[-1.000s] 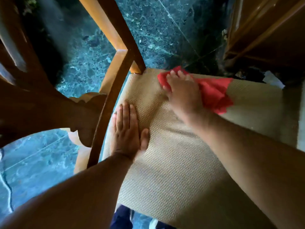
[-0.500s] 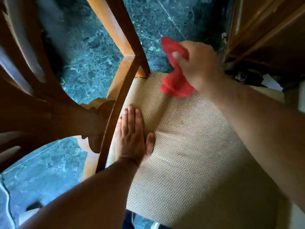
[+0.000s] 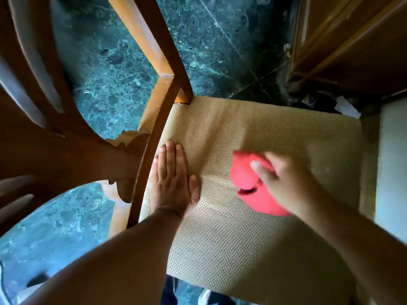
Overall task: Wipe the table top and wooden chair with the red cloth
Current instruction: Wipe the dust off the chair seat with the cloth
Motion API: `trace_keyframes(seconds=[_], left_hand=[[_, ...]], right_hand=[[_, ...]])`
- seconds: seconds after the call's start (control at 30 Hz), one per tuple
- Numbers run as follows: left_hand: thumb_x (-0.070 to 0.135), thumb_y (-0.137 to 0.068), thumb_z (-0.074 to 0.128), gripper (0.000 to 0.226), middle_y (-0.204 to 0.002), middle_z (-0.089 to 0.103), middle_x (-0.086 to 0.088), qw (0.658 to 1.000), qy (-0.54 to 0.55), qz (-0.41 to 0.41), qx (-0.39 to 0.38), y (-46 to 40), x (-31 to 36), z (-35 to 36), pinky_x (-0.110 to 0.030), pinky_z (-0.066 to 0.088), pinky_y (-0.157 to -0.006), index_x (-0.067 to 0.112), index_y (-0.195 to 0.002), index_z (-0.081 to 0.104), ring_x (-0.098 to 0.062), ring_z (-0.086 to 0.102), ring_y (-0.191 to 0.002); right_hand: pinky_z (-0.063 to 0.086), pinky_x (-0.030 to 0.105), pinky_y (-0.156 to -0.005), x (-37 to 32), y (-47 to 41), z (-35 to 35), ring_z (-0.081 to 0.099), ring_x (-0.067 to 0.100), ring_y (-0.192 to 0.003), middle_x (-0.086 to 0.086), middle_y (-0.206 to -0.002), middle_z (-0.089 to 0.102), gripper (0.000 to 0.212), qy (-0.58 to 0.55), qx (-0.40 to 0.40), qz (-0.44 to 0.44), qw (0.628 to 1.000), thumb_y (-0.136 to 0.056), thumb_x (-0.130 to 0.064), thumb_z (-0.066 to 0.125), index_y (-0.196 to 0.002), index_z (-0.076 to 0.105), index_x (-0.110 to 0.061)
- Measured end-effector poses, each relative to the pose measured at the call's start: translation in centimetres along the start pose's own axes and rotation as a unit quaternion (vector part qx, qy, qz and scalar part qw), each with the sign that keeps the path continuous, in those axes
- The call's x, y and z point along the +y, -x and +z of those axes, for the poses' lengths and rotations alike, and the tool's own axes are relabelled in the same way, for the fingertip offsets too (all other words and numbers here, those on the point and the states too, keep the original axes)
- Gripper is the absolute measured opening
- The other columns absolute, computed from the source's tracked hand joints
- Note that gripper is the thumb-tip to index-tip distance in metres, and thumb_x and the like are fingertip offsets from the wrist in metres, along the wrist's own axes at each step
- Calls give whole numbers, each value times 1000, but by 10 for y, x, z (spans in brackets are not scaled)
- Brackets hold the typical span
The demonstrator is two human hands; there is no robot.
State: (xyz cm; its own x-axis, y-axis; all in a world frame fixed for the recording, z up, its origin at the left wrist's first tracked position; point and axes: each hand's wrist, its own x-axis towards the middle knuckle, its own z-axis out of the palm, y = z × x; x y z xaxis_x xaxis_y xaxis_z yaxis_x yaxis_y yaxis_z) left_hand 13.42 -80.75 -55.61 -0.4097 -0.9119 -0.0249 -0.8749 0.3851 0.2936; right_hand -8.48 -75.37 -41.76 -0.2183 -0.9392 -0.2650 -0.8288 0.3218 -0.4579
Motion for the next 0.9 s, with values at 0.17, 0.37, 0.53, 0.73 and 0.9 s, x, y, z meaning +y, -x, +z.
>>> trace_keyframes(seconds=[0.17, 0.37, 0.53, 0.73, 0.9], left_hand=[[39, -87, 35, 81, -164, 14, -23, 1000, 2, 3, 1, -1, -1, 4, -47, 6, -124, 1, -156, 17, -34, 7, -153], [41, -88, 32, 79, -162, 19, -24, 1000, -6, 6, -26, 1, 4, -12, -49, 10, -123, -1, -154, 25, -37, 15, -152], [50, -87, 23, 84, -164, 12, -21, 995, -18, -24, -94, -1, 17, -44, -48, 6, -124, 1, -156, 18, -35, 8, -153], [61, -95, 34, 82, -164, 13, -21, 969, -37, 223, -99, -62, 81, -32, -52, 8, -121, 12, -158, 13, -40, 12, -151], [57, -96, 26, 79, -163, 10, -25, 970, -87, 212, -82, -80, 89, 8, -51, -1, -123, 9, -158, 14, -40, 5, -152]], right_hand=[[48, 25, -69, -16, -120, -5, 65, 23, -76, 1, -86, 71, 27, 57, 123, -20, 991, -97, -36, 48, -105, 68, -21], [43, 38, -94, -23, -23, 81, 64, 26, -103, 7, -108, 72, 23, 110, 30, -115, 987, -95, -27, 53, -101, 69, -12], [49, 32, -60, 0, 115, 68, 66, 21, -67, 1, -72, 71, 26, -14, -4, 24, 1000, -96, -34, 49, -85, 68, -21], [42, 33, -72, 98, 155, -28, 59, 24, -80, 8, -88, 64, 31, -101, 214, 390, 890, -100, -38, 48, -112, 65, -15], [43, 50, -89, 135, 48, -61, 58, 23, -87, -8, -78, 57, 31, -24, 229, 342, 911, -99, -54, 34, -101, 57, -34]])
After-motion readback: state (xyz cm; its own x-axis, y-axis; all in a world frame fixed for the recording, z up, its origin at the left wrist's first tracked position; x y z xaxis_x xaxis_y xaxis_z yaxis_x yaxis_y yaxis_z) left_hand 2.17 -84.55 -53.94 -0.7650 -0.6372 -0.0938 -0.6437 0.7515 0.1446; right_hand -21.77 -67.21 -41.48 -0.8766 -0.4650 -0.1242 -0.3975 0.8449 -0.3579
